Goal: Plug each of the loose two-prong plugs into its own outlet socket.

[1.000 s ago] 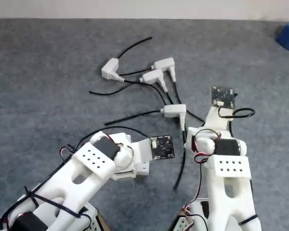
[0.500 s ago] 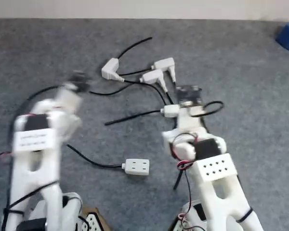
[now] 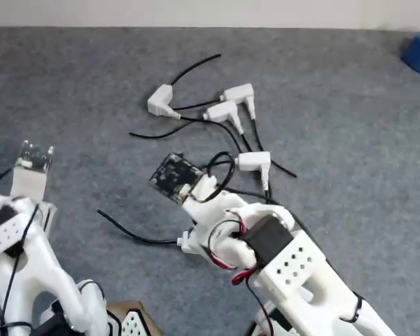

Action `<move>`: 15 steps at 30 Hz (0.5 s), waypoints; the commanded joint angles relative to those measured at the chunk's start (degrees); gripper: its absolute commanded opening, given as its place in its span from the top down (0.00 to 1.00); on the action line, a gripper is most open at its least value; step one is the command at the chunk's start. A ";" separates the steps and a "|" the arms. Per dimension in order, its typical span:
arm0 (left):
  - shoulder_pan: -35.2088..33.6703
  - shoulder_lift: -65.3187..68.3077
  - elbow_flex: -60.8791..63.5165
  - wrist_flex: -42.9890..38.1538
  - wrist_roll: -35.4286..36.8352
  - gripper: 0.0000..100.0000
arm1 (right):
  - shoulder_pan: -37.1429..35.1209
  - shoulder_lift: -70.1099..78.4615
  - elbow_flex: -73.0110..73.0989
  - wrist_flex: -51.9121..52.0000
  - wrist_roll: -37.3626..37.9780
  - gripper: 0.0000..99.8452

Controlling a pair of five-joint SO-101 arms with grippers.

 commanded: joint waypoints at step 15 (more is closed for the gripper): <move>-9.27 -1.01 2.95 -4.31 -10.64 0.76 | -6.46 -0.92 7.78 -14.02 11.60 0.99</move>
